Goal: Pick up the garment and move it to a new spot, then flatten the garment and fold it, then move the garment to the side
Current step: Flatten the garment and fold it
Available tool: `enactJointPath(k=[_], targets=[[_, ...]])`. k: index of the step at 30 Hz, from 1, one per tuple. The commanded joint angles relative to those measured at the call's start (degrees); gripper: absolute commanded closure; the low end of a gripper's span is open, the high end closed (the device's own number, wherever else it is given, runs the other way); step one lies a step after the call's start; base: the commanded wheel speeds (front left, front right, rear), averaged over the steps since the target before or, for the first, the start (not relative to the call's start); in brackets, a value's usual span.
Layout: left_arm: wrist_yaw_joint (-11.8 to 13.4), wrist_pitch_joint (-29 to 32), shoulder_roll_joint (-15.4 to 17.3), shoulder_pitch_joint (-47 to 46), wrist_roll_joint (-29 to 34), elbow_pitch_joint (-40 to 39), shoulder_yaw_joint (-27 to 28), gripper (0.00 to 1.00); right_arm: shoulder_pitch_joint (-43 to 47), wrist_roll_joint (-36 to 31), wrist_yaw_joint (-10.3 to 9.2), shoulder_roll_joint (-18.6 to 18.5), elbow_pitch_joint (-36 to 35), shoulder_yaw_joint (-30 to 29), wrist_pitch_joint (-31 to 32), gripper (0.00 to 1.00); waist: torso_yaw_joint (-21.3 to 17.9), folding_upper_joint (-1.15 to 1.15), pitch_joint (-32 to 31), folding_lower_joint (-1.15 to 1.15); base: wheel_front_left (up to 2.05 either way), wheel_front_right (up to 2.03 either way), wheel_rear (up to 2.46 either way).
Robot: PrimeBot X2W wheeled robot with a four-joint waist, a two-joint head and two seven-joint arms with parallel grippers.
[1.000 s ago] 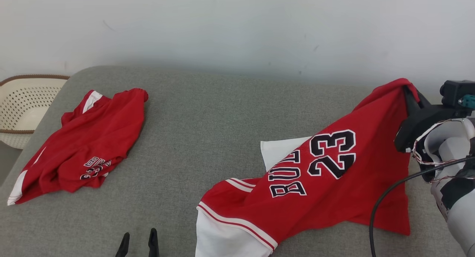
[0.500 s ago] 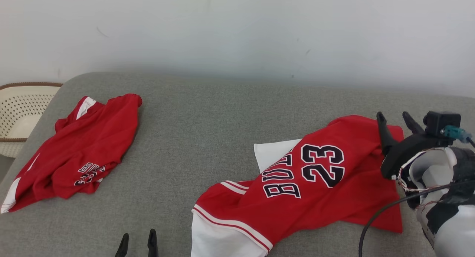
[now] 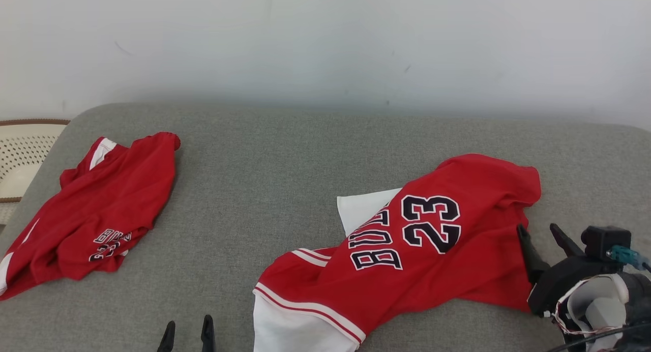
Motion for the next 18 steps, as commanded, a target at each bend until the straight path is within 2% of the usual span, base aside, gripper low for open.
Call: enactJointPath(k=[1,8,18], targets=[[0.24,-0.26,0.07,0.69,-0.08,-0.28,0.19,0.00,1.80,0.13,0.05,-0.74,-0.98,-0.62,-0.27,0.00,-0.19,0.00,0.13,0.00,0.00,0.00,0.00],[0.27,-0.26,0.06,0.11,-0.23,-0.39,0.09,0.00,6.64,0.45,0.05,-0.81,-2.24,-2.94,1.57,0.00,-0.39,0.00,0.77,0.00,0.00,0.00,0.00],[-0.20,-0.26,0.06,-0.90,0.33,-0.05,0.16,0.00,5.53,-1.29,0.05,1.09,0.21,-4.66,3.79,0.00,0.14,0.00,1.75,0.00,0.00,0.00,0.00]])
